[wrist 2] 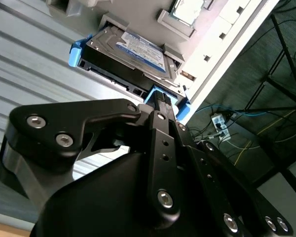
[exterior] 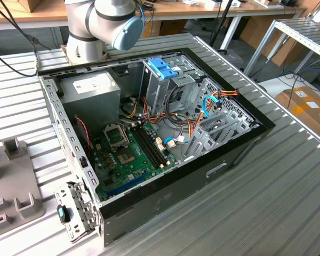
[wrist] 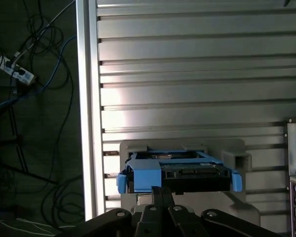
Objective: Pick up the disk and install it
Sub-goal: 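Reach for the disk, then pick up the disk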
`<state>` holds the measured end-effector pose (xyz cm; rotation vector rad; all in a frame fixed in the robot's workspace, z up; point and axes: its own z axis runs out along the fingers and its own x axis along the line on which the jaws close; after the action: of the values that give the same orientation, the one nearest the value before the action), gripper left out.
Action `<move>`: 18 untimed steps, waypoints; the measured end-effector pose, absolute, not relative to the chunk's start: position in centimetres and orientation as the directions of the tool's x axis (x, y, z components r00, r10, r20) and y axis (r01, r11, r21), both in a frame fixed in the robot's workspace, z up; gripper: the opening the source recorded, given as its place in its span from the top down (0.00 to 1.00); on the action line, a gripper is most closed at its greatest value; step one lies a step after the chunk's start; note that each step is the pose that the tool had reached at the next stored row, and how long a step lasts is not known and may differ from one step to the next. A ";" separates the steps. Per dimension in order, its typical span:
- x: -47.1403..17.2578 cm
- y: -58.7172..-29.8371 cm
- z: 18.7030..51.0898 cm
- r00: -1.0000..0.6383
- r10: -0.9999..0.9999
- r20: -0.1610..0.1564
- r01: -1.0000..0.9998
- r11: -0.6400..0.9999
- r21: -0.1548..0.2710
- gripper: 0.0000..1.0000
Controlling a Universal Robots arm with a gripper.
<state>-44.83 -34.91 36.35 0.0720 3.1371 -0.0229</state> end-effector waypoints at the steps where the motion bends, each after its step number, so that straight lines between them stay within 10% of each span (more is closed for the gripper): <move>1: -44.8 -34.9 36.3 -0.999 0.046 -0.004 0.046 0.999 -0.015 0.89; 18: -45.2 -34.9 36.4 -0.999 0.041 -0.004 0.041 0.999 -0.015 0.89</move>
<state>-45.21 -34.89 36.35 0.0651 3.1374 -0.0230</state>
